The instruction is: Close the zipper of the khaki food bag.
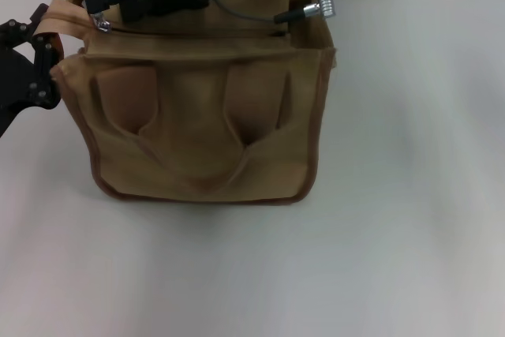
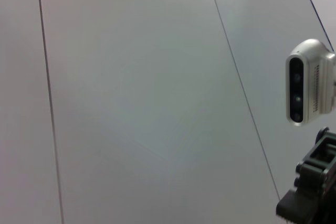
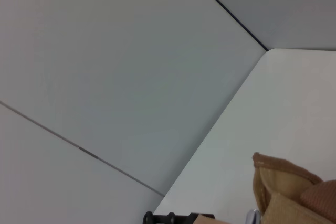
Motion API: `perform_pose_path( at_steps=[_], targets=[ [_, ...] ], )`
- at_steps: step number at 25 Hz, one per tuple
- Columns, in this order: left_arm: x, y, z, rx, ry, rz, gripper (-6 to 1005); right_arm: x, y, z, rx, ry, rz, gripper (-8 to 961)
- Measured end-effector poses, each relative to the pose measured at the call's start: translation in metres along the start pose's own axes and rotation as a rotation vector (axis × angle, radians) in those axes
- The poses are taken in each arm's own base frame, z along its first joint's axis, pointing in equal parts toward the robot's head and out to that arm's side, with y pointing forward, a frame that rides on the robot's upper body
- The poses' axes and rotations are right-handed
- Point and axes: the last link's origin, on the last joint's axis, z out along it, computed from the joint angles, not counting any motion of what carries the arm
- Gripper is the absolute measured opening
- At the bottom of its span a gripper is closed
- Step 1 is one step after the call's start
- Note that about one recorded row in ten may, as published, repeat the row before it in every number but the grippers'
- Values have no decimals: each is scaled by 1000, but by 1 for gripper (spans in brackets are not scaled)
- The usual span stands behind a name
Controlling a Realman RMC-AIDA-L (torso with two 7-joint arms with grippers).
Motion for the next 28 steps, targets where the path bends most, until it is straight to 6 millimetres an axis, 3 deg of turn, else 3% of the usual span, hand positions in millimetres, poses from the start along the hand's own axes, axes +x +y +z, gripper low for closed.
perform_pose_path(
  at_steps=[5,11,13,28],
  targets=[
    [1,1,1,-7,8,0,59,-1,1,4,5,0,-4,656],
    [1,1,1,-10,10,1,63,-2,4,11,19,14,-17,414],
    [1,1,1,-10,11,0,64,-2,5,12,19,12,-18,390],
    [4,2,1,-10,34,-3,74,3,4,16,13,13,-12,354]
  ],
)
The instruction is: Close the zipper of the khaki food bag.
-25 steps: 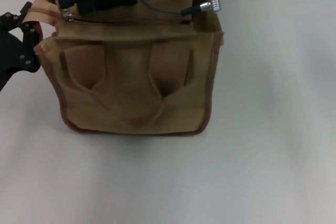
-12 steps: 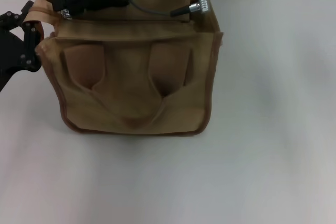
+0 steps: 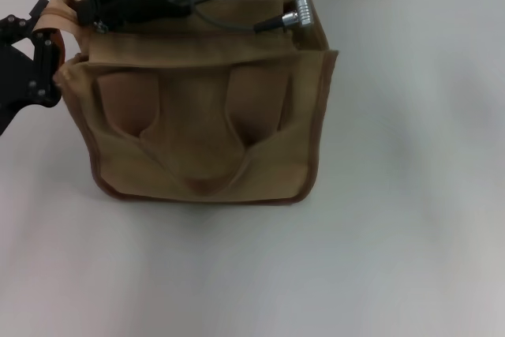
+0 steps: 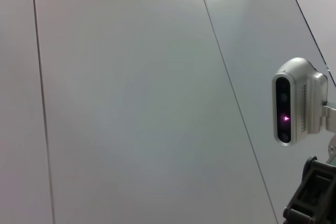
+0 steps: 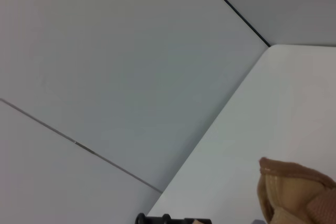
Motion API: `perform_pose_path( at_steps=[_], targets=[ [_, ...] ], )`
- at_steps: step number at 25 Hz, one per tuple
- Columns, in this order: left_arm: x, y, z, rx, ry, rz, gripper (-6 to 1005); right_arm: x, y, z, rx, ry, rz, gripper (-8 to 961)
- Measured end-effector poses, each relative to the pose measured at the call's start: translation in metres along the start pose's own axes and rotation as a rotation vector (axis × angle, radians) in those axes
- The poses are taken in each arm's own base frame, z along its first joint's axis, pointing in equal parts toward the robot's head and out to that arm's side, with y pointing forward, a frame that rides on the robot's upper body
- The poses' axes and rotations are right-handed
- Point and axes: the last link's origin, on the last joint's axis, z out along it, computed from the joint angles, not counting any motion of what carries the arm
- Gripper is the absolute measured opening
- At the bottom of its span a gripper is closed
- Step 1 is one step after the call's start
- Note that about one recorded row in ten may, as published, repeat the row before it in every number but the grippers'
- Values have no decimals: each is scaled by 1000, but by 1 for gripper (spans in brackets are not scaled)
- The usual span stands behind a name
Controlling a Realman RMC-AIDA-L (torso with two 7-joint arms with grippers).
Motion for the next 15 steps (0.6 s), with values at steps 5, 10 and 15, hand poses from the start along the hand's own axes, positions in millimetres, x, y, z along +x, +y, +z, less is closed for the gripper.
perform_pose_path(
  at_steps=[5,10,15],
  targets=[
    [2,1,-1,-3,16,-2,77,0,-1,-1,-2,-5,5,348],
    [3,1,-1,-5,19,-2,81,-1,4,-1,-32,-10,5,335],
    [4,2,-2,-9,26,-5,84,1,2,0,-23,-8,8,317]
  ],
)
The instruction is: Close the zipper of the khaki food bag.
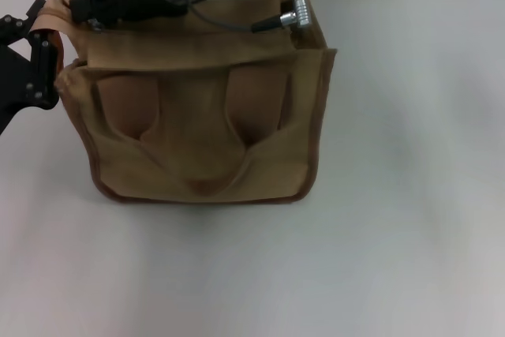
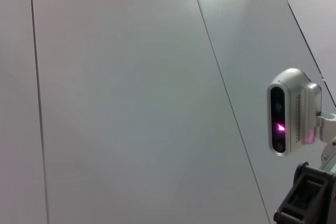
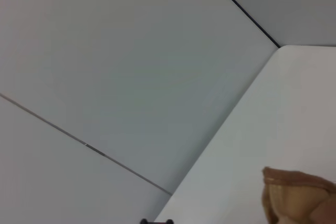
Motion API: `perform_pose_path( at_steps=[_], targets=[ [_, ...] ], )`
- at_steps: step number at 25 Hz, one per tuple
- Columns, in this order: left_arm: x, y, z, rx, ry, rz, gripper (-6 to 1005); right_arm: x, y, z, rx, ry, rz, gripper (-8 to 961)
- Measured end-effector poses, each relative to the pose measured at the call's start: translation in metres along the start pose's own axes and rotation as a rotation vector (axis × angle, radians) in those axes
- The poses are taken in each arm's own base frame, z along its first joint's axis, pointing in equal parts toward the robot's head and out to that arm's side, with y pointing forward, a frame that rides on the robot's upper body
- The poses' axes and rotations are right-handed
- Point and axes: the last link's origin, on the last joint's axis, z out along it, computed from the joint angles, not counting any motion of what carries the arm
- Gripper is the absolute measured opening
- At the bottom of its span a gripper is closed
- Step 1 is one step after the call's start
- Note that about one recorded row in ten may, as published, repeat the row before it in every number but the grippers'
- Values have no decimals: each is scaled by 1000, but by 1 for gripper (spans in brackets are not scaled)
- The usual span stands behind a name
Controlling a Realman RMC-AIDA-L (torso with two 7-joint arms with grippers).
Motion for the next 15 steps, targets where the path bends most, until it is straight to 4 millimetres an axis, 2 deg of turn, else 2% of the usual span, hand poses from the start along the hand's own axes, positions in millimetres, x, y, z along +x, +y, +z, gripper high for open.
perform_pose_path(
  at_steps=[15],
  targets=[
    [0,3,2,-12,8,-8,94,0,0,5,21,12,-22,243]
  ],
)
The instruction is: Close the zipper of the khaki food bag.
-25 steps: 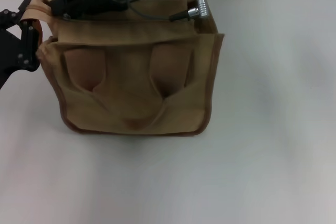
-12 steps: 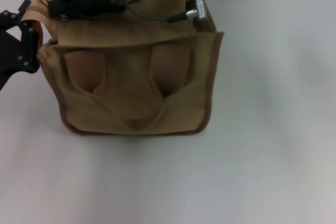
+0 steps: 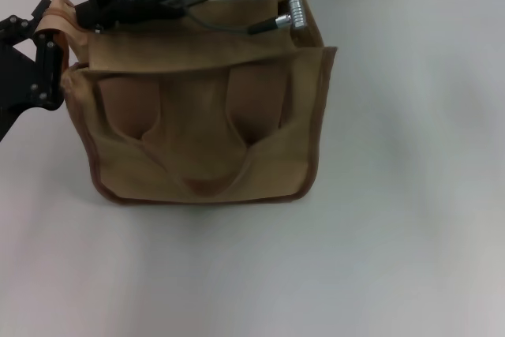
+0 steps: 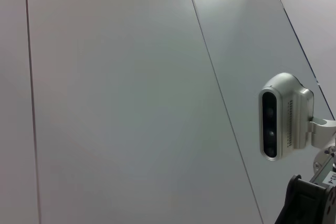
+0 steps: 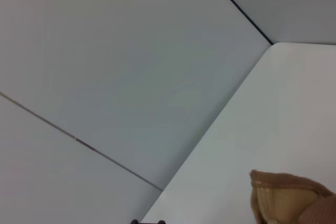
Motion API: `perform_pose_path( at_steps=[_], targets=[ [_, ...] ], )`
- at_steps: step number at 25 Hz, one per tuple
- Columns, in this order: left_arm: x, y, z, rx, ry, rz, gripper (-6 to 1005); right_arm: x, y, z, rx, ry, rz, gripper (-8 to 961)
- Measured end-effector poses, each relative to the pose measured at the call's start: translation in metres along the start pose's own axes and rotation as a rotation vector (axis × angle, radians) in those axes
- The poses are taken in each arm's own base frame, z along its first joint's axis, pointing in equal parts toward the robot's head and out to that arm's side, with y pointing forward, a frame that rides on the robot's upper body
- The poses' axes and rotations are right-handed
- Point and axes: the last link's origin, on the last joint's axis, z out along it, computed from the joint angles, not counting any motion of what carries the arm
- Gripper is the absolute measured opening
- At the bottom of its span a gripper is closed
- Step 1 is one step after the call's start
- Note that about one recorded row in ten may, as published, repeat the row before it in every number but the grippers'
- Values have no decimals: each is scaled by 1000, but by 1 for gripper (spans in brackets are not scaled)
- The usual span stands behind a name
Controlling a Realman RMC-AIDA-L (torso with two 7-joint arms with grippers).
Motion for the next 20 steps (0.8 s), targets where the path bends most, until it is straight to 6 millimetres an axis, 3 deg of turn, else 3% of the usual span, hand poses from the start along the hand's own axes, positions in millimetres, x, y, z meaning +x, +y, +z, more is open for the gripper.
perform_pose_path(
  at_steps=[20],
  targets=[
    [1,-2,-2,10,0,5,107,7,-3,-3,-33,-21,-104,19]
  ],
)
